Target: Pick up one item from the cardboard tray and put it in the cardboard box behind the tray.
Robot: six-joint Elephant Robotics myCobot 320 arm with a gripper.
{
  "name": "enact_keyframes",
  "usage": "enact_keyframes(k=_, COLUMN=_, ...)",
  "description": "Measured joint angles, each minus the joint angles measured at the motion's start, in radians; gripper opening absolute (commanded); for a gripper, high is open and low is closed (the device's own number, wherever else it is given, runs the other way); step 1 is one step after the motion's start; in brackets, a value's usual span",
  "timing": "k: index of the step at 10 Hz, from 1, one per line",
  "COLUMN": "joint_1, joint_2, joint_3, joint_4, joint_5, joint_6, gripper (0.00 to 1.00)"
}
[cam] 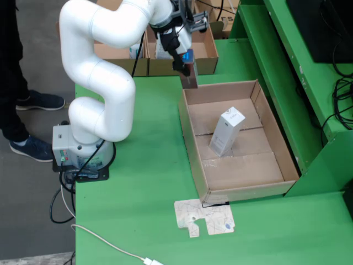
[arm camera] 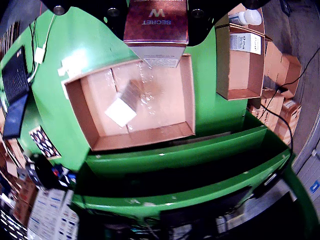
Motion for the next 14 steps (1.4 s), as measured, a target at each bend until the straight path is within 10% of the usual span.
enact_keyframes(k=14, joint_1=-0.041, joint_2=-0.153, joint_3=-0.002, joint_4=0.147, joint_5=0.186, joint_6=-0.301, gripper=0.0)
